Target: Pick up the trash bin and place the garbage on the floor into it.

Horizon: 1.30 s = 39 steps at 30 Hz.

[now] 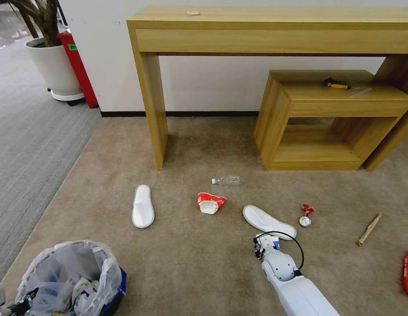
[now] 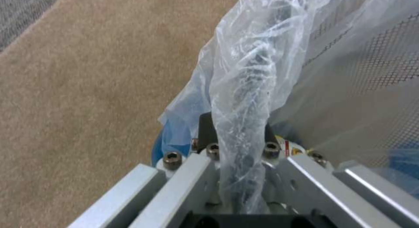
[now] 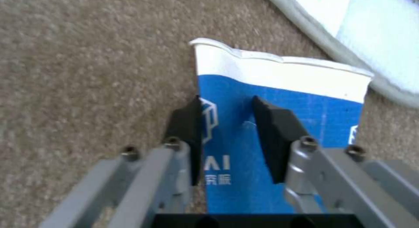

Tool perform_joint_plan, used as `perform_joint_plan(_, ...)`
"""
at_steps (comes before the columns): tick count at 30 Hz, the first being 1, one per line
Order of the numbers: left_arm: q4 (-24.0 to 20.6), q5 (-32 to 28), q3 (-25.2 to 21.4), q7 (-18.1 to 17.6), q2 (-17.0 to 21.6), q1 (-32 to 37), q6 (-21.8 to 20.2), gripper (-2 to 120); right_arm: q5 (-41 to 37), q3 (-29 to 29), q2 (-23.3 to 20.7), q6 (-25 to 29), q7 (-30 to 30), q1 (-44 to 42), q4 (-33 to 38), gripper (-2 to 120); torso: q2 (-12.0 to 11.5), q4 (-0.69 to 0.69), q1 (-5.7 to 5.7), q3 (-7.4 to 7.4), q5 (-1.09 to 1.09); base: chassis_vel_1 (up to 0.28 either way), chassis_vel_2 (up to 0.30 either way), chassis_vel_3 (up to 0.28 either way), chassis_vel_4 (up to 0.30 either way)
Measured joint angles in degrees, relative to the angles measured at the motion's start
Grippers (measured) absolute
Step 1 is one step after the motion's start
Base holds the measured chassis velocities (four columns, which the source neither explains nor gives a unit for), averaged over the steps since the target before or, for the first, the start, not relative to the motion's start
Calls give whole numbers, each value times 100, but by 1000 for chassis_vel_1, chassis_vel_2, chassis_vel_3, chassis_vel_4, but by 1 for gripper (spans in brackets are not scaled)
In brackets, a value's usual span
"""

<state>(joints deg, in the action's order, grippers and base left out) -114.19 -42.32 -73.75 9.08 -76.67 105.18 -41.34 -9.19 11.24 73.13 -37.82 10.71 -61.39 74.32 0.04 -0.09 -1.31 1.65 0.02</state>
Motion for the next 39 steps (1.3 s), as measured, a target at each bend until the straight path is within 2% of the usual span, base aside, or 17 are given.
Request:
perform_joint_plan(1,0,0,0,0,0,0,0,0,0,0,0,0,0,0,0,25,0,0,0,0,0,0,0,0,0)
perform_joint_plan(3,-11,20,12,4,-13,-1,-1,0,-49,9,0,22,-2,0,-16,16,0,-2,0,0,-4,0,0,0,0)
perform_joint_plan(10,-58,30,1,6,-12,6,1,0,-154,61,15,87,1,-3,-64,0,0,-4,0,0,-3,0,0,0,0)
perform_joint_plan(18,-112,45,0,3,-30,19,5,0,-230,134,-20,160,-6,-95,105,0,-1,-2,0,1,0,0,0,0,0)
perform_joint_plan(22,-172,44,3,-1,-26,37,5,0,-296,205,-134,195,-8,-248,634,0,-1,-3,-1,1,0,0,0,0,0)
perform_joint_plan(25,-189,41,5,-18,-5,29,-4,0,-404,249,-265,227,-121,-390,1438,0,-1,-3,-1,1,1,0,0,0,0)
perform_joint_plan(26,-189,41,5,-18,-5,29,-4,0,-404,249,-265,227,-121,-390,1438,0,-1,-3,-1,1,1,0,0,0,0)
perform_joint_plan(29,-206,42,52,-32,-3,8,-16,0,-559,206,-396,213,-458,-397,2208,0,-1,-2,-1,1,1,0,0,0,0)
perform_joint_plan(31,-207,44,79,-41,-3,-6,-18,0,-613,159,-438,223,-554,-359,2386,0,-1,-3,-1,1,1,0,0,0,0)
perform_joint_plan(34,-230,46,214,-135,8,-85,-51,0,-1152,-139,-655,304,-999,48,3008,0,-1,-2,-1,0,0,0,0,0,0)
perform_joint_plan(36,-237,47,243,-151,16,-108,-61,0,-1244,-209,-686,364,-1106,151,3071,0,-1,-2,-1,0,-1,0,0,0,0)
perform_joint_plan(38,-244,46,360,-227,64,-256,-74,0,-1588,-585,-823,791,-1701,651,3154,0,-1,-2,-1,1,-1,0,0,0,0)
perform_joint_plan(39,-244,46,360,-227,64,-256,-74,0,-1588,-585,-823,791,-1701,651,3154,0,-1,-2,-1,1,-1,0,0,0,0)
